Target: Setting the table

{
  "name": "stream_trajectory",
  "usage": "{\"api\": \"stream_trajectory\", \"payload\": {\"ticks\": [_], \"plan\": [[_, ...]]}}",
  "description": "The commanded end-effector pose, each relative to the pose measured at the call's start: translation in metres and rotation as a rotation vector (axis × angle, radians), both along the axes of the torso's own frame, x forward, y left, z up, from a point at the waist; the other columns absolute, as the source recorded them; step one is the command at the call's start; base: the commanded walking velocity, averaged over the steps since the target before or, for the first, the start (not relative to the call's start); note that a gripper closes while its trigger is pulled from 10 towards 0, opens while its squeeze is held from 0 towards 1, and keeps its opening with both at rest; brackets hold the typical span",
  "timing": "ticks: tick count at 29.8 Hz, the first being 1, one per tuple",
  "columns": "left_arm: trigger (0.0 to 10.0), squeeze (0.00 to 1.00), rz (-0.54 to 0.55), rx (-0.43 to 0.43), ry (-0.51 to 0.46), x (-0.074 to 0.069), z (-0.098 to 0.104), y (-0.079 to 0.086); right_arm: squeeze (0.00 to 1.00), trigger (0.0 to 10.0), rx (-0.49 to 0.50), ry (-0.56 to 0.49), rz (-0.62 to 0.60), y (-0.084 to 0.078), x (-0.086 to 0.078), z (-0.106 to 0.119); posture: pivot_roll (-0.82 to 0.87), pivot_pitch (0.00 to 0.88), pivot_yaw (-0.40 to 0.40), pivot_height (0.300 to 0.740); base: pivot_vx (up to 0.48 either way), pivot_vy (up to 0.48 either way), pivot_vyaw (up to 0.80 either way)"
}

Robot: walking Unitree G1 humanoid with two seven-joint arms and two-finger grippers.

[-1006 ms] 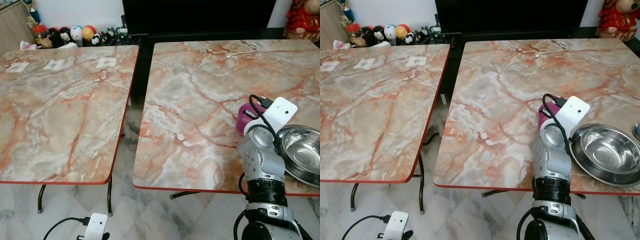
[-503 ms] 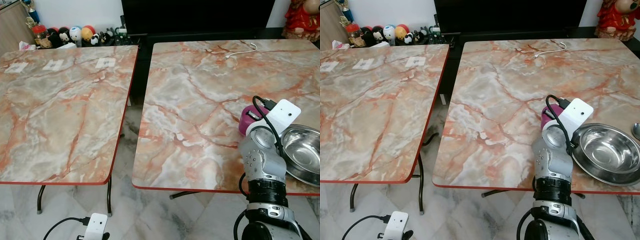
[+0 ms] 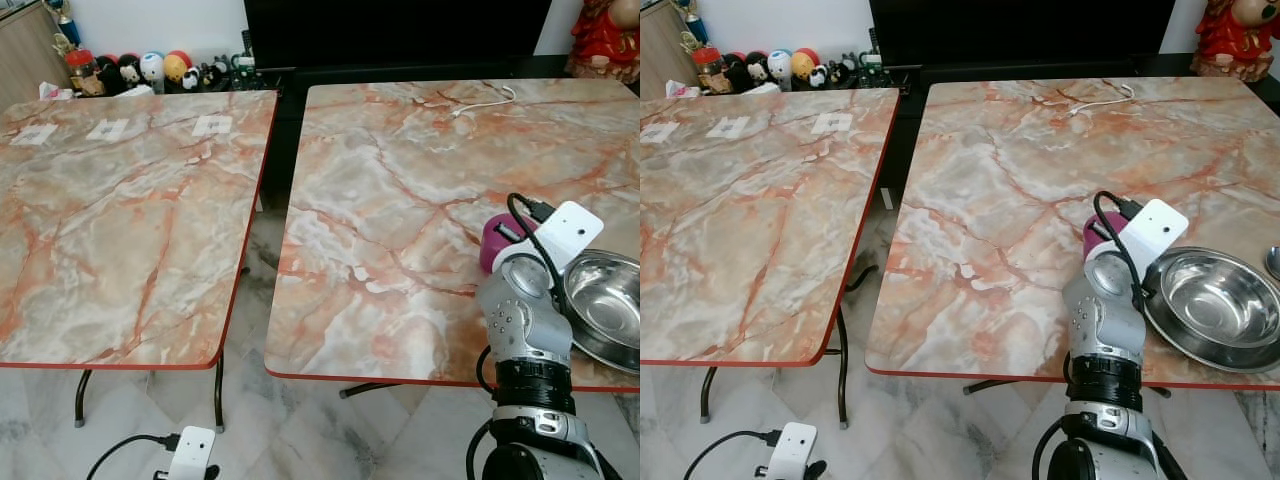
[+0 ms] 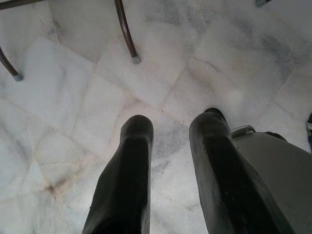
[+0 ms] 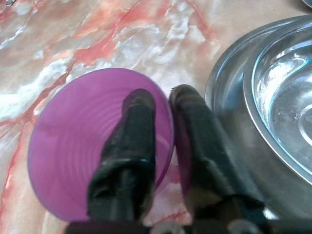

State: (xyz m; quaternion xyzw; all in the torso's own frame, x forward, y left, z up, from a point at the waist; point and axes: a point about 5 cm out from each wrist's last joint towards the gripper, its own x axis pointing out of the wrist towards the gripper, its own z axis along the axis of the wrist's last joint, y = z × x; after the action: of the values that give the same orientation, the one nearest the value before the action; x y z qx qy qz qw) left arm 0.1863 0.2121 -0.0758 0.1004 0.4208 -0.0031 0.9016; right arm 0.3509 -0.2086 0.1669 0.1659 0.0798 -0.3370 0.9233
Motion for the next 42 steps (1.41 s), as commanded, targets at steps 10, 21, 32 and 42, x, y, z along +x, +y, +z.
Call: {"api": "stream_trajectory", "payload": {"ticks": [10, 21, 32, 42], "plan": [[10.0, 0.00, 0.011, 0.013, 0.021, -0.0053, -0.0020, 0.0045, 0.00, 10.0, 0.046, -0.038, -0.009, 0.0030, 0.0011, 0.0021, -0.11, 0.083, 0.064, 0.740, 0.000, 0.000, 0.00], [10.0, 0.00, 0.005, 0.014, 0.022, -0.0048, -0.0019, 0.0043, 0.00, 10.0, 0.052, -0.064, -0.027, 0.0031, 0.0016, 0.0048, -0.11, 0.083, 0.064, 0.740, 0.000, 0.000, 0.00], [10.0, 0.00, 0.006, 0.014, 0.021, -0.0049, -0.0019, 0.0041, 0.22, 10.0, 0.057, -0.076, -0.022, 0.0038, 0.0024, 0.0063, -0.11, 0.085, 0.064, 0.740, 0.000, 0.000, 0.00], [10.0, 0.00, 0.004, 0.015, 0.022, -0.0050, -0.0019, 0.0045, 0.00, 10.0, 0.113, -0.076, -0.011, 0.0052, 0.0034, 0.0034, -0.11, 0.085, 0.064, 0.740, 0.000, 0.000, 0.00]]}}
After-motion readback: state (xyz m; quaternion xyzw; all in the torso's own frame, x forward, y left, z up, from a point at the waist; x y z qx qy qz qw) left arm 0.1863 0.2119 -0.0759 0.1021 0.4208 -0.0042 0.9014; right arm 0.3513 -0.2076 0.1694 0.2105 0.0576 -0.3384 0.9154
